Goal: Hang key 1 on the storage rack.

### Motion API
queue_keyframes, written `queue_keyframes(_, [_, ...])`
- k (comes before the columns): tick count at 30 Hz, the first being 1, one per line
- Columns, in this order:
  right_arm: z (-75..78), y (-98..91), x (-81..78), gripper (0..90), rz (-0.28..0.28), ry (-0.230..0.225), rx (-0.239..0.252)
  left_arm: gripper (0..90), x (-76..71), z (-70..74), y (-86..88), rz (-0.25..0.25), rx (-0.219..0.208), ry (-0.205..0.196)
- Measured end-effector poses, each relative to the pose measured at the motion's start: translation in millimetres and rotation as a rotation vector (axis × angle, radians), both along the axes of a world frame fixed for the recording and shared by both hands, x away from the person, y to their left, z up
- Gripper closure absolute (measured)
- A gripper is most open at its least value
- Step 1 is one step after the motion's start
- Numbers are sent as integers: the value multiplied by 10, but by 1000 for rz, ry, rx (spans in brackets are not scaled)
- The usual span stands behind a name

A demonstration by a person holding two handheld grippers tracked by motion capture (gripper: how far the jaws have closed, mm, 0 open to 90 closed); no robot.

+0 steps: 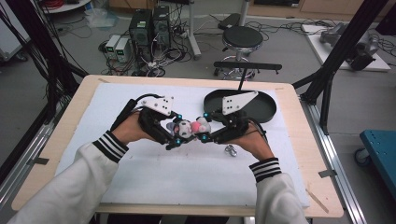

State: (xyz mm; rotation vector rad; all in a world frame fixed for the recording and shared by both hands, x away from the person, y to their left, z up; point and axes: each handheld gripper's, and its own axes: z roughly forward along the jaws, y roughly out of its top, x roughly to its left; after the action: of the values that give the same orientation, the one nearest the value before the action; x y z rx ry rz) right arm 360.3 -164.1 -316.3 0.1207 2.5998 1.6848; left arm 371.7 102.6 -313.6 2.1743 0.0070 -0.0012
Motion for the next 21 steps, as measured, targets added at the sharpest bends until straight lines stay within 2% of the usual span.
queue_keyframes(2, [6,1,-18,522,0,-1,-7,358,1,-8,-3,-2,0,-1])
queue_keyframes(7, [6,3,-35,547,1,-21,-13,329,8,-17,-4,-6,8,3])
queue_keyframes(11, [14,-6,-34,549,-2,-24,-6,296,15,-27,9,2,-23,3])
queue_keyframes(12, [16,-7,-36,550,-6,-25,0,240,14,-30,12,13,-29,1])
queue_keyframes(13, [16,-7,-36,550,-6,-25,0,240,18,-24,17,20,-28,-1])
queue_keyframes(14, [18,-10,-36,550,-8,-25,-2,167,14,-26,15,39,-49,6])
queue_keyframes(15, [19,-16,-39,550,-14,-24,-10,54,8,-12,19,70,-59,2])
queue_keyframes(16, [17,-18,-37,550,-24,-27,-15,17,2,7,33,94,-80,-12])
queue_keyframes(18, [15,-37,-38,550,-36,-21,-25,17,-8,36,90,106,-137,-29])
queue_keyframes(21, [27,-59,-41,550,-45,-22,-23,17,-31,29,194,128,-150,-28])
